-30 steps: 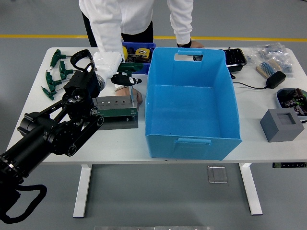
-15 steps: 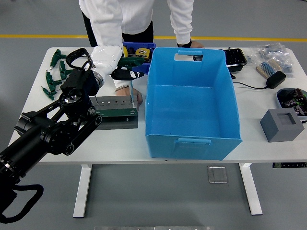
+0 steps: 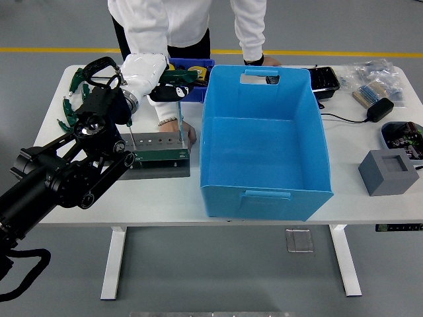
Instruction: Lift tool from toolbox,place it in box,lift tool from toolbox,place it in box
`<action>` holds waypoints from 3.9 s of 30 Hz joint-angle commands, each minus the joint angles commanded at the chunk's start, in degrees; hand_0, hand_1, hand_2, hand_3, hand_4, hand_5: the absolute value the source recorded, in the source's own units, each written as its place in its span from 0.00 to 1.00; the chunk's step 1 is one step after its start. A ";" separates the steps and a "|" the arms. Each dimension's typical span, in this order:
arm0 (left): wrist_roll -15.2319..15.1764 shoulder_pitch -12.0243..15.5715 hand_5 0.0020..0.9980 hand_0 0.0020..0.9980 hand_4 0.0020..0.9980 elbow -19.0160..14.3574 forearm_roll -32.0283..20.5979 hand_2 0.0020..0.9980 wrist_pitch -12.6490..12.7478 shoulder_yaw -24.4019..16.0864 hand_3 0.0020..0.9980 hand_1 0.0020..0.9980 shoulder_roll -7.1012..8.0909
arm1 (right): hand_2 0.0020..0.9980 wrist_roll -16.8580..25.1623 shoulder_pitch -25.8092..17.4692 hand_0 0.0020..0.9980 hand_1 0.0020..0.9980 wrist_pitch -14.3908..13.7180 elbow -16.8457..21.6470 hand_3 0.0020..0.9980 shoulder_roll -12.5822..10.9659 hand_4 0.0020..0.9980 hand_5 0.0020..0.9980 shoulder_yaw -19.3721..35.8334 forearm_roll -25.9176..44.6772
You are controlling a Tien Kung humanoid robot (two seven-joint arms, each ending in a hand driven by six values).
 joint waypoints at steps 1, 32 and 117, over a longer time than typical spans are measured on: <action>0.04 -0.19 0.61 0.05 0.70 -0.20 -0.06 0.00 -0.17 0.08 0.01 0.00 0.24 | 0.64 0.00 -0.01 0.59 0.55 0.00 0.00 0.59 0.00 0.81 0.84 0.00 -0.01; 2.97 -10.30 0.48 0.06 0.65 -11.73 -5.46 0.00 -7.49 5.01 0.02 0.00 11.09 | 0.64 -0.35 -0.90 0.59 0.55 -0.04 0.00 0.59 0.40 0.81 0.84 1.31 -0.97; -15.48 -12.27 0.78 0.54 1.00 -5.27 -8.46 0.78 0.30 17.78 0.77 0.68 -0.95 | 0.61 0.62 0.43 0.59 0.54 -0.56 0.00 0.59 -1.48 0.82 0.82 -0.64 -0.06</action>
